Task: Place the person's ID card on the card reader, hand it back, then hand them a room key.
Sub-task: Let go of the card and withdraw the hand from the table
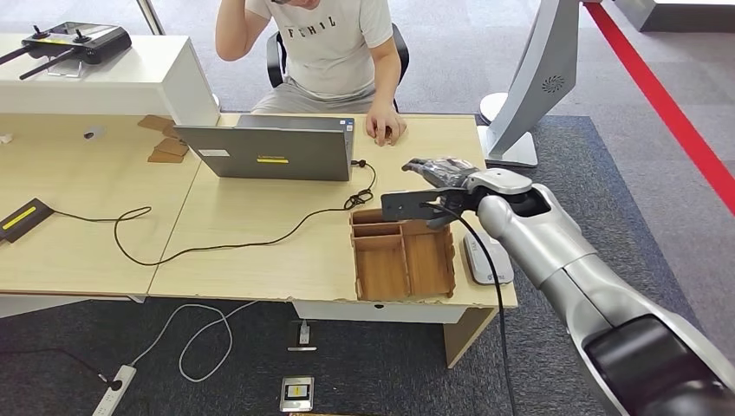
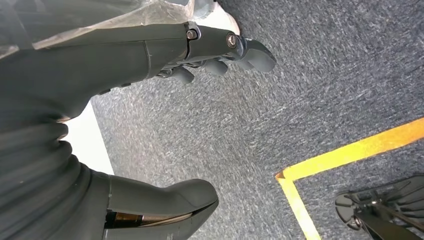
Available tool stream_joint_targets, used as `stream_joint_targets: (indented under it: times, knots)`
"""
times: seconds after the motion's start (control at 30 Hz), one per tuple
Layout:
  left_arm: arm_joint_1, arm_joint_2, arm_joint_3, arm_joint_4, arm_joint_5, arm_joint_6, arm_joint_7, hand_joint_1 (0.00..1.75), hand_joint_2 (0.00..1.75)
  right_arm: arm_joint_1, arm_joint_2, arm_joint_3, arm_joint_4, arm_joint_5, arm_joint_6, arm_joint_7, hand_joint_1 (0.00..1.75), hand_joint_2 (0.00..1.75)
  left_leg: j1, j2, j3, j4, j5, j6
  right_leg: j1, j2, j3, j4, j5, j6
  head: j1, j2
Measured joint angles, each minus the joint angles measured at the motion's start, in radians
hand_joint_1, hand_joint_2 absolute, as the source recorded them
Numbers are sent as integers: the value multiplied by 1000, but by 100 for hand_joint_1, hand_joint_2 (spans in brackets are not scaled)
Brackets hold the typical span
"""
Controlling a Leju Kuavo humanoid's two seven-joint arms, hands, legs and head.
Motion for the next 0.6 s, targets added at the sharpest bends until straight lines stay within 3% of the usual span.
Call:
stream_joint_targets:
  times: [0.6]
  knots:
    - [0, 3, 1, 0, 2, 6, -10, 0, 175, 32, -43, 14, -80, -28, 42, 35, 0, 175, 0, 0, 0, 0, 0, 0, 0, 0, 0, 0, 0, 0, 0, 0]
